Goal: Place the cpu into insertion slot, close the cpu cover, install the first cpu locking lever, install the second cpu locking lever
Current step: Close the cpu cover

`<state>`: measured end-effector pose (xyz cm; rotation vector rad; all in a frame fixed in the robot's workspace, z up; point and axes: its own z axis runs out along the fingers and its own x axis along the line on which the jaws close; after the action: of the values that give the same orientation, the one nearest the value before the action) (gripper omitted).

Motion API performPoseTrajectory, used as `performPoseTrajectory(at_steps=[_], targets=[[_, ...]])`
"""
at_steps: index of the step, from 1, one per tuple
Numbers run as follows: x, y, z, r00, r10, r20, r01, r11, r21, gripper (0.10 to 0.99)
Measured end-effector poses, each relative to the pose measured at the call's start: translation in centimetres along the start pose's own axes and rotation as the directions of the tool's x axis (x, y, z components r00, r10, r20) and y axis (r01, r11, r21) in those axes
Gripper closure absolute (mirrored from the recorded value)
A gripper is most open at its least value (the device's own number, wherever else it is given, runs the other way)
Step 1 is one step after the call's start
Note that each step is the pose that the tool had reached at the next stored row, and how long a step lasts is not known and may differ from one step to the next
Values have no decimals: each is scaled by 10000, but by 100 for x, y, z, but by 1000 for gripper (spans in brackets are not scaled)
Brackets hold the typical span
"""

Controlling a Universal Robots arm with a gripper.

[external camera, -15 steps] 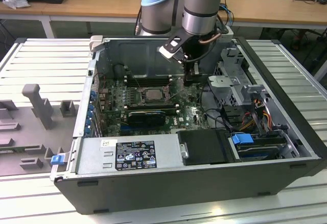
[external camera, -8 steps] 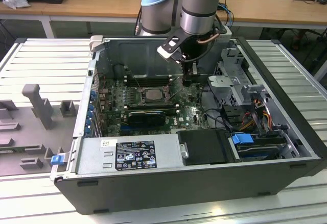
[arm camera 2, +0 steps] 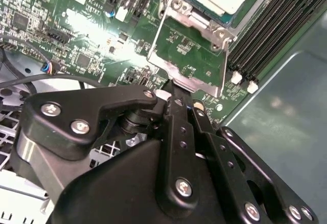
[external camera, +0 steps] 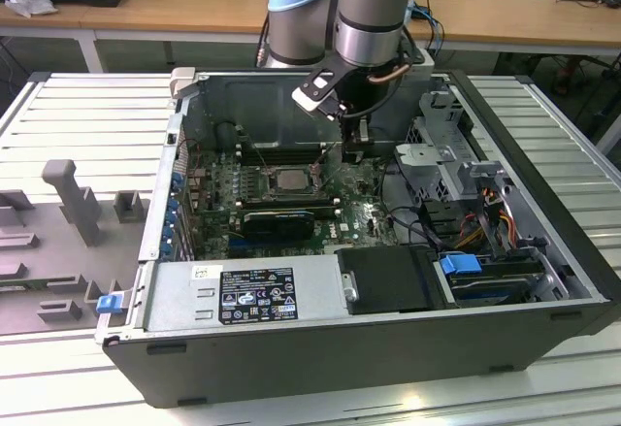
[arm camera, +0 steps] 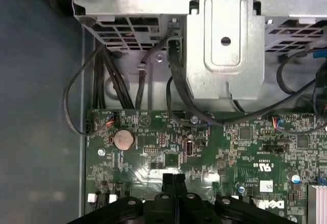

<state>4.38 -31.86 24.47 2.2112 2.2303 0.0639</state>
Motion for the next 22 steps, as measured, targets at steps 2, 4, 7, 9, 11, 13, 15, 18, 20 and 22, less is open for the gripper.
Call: performPoseTrajectory(at_steps=[2, 4, 7, 9, 11, 13, 15, 18, 20, 22], targets=[[0, -66, -2, 10000, -1, 1, 1, 10000, 0, 980], [1, -156, -5, 10000, -2, 0, 2, 10000, 0, 980], [2, -322, -9, 10000, 0, 0, 0, 10000, 0, 980], [3, -384, -6, 10000, 0, -1, 0, 10000, 0, 980], [2, -435, 46, 10000, -1, 2, 1, 10000, 1, 980], [-1, -451, 134, 10000, -1, 1, 1, 10000, 7, 980], [0, -483, 134, 10000, 0, 1, 0, 10000, 11, 980], [0, -502, 134, 10000, -1, 0, 1, 10000, 11, 980], [0, -518, 133, 10000, -1, 0, 1, 10000, 11, 980], [0, -544, 133, 10000, -1, 0, 1, 10000, 11, 980]])
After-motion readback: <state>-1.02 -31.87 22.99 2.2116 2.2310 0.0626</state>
